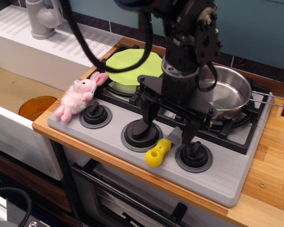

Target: End effector reaching knife

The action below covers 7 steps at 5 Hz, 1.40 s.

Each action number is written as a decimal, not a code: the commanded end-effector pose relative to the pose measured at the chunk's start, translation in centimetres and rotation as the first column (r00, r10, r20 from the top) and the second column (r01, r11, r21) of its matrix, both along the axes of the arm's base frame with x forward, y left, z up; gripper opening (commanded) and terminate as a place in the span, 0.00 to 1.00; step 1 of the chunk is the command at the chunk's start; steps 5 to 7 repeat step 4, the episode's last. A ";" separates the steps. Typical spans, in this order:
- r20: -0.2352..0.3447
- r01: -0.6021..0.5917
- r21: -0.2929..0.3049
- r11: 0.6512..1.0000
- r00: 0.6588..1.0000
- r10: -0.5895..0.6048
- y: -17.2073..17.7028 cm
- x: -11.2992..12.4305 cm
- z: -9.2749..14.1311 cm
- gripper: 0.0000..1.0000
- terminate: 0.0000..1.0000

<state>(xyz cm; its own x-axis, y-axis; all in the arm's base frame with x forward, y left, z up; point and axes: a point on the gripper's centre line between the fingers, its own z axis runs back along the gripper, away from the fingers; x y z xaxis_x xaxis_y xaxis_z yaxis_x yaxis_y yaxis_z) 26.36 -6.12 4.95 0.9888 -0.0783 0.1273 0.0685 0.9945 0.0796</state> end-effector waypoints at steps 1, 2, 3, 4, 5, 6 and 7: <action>0.064 -0.012 0.023 1.000 0.998 0.011 -0.8 0.0 -1.0 1.00 0.00; 0.068 -0.007 0.023 1.000 0.998 0.006 0.3 -1.4 -1.4 1.00 0.00; 0.062 -0.018 0.018 1.000 0.998 0.017 0.7 -2.2 -1.8 1.00 0.00; 0.065 -0.029 0.011 1.000 0.997 0.028 0.7 -2.9 -2.6 1.00 1.00; 0.065 -0.029 0.011 1.000 0.997 0.028 0.7 -2.9 -2.6 1.00 1.00; 0.065 -0.029 0.011 1.000 0.997 0.028 0.7 -2.9 -2.6 1.00 1.00; 0.065 -0.029 0.011 1.000 0.997 0.028 0.7 -2.9 -2.6 1.00 1.00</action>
